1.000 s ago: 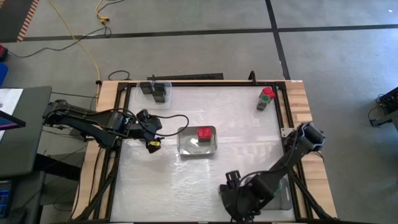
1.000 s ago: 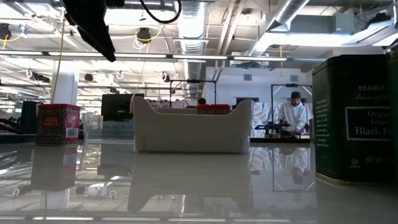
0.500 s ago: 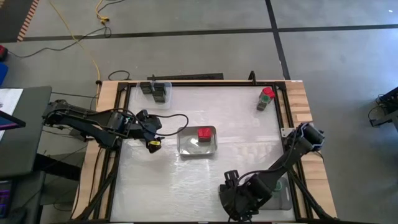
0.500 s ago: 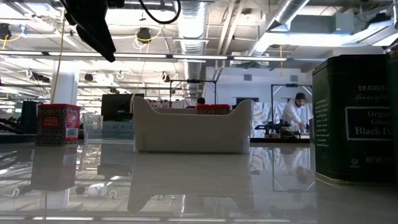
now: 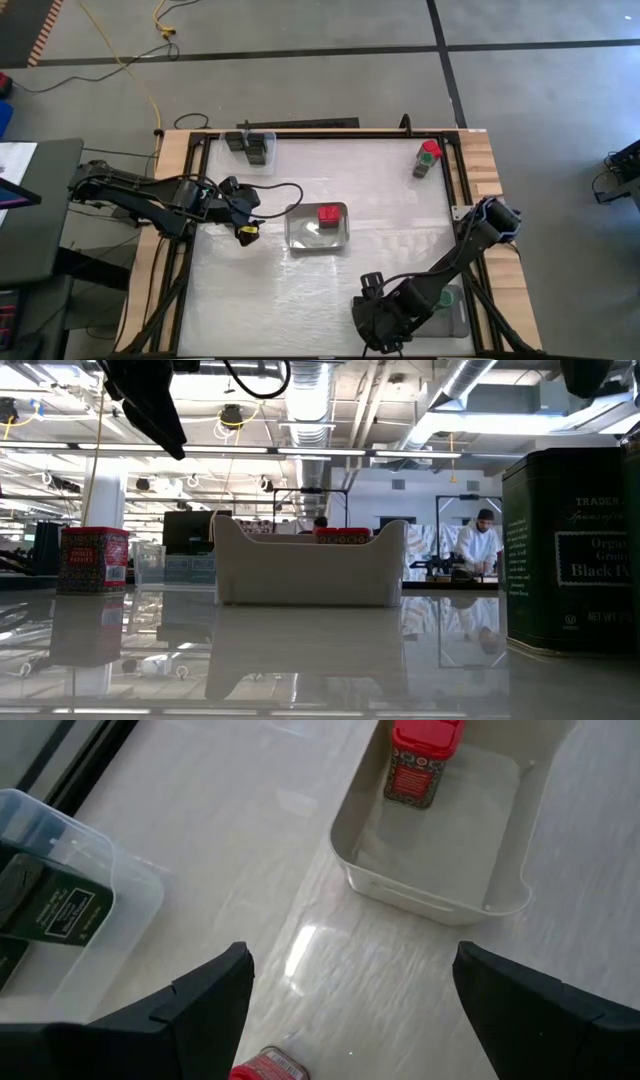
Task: Sort spices by type
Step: Put the bottom green seasoning bottle into the black bin
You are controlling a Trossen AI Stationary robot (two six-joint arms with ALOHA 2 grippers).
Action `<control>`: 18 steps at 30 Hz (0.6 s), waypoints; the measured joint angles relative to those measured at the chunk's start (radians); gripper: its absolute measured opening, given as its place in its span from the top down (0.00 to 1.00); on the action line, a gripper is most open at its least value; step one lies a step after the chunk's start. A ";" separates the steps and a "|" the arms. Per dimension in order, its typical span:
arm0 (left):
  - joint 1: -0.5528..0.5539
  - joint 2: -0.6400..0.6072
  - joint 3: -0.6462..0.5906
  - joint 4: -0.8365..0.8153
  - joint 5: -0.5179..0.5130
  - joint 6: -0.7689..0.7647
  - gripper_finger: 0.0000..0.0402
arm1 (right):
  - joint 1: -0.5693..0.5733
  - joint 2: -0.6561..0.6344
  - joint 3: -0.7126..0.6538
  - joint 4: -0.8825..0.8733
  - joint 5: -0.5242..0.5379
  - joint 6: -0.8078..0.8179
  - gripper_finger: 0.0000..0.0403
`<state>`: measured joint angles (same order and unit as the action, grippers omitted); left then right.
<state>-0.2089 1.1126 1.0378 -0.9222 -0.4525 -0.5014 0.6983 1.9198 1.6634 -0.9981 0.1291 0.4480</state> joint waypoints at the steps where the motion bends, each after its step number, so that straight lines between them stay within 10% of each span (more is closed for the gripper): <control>1: 0.000 0.000 0.000 0.000 0.000 0.000 0.19 | 0.000 0.000 0.000 0.001 0.000 0.000 0.25; 18: 0.000 0.000 0.000 0.000 0.000 0.000 0.19 | -0.001 0.000 -0.080 0.066 -0.053 0.058 0.29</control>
<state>-0.2089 1.1126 1.0378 -0.9218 -0.4522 -0.5014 0.6975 1.9198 1.5837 -0.9318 0.0761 0.5059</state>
